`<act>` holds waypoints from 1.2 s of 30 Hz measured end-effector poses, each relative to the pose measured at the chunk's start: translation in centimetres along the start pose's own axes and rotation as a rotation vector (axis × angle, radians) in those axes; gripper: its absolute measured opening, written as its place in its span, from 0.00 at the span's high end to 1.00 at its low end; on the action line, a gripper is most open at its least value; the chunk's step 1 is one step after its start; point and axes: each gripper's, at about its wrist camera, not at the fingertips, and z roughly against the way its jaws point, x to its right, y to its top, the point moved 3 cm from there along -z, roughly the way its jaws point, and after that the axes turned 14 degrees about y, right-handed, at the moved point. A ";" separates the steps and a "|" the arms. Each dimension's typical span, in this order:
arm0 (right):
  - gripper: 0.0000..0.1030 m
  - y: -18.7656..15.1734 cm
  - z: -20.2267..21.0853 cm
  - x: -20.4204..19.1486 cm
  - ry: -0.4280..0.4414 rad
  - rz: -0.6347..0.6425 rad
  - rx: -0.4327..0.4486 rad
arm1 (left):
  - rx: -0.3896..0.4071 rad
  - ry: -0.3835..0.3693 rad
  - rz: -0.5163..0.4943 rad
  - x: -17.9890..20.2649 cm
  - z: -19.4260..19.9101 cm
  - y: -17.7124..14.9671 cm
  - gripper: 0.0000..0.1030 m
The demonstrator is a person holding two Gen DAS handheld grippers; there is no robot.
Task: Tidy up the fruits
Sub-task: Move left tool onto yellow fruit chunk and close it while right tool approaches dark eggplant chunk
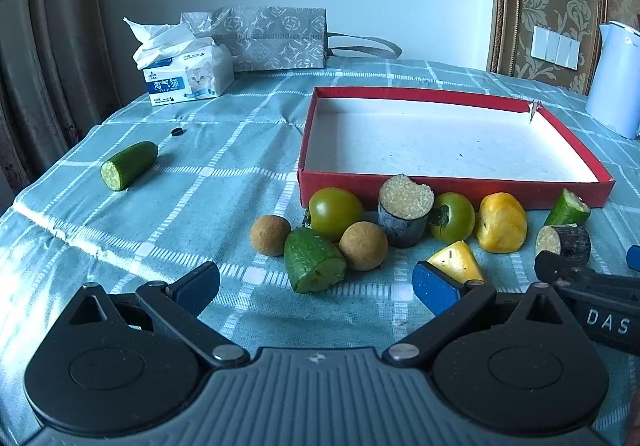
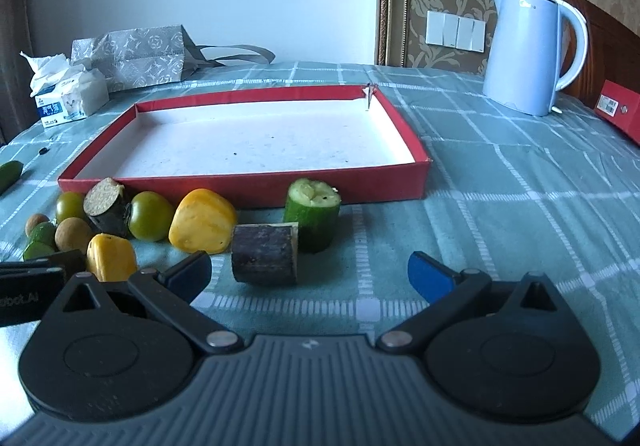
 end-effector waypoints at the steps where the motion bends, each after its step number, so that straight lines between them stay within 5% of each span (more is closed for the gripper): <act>1: 0.00 0.0 0.0 -0.1 0.001 0.002 -0.002 | 0.000 -0.002 0.000 0.0 0.0 0.0 0.00; 36: 0.00 0.4 1.4 -0.6 0.033 0.040 0.045 | 0.030 -0.011 -0.028 -0.5 0.1 0.0 0.00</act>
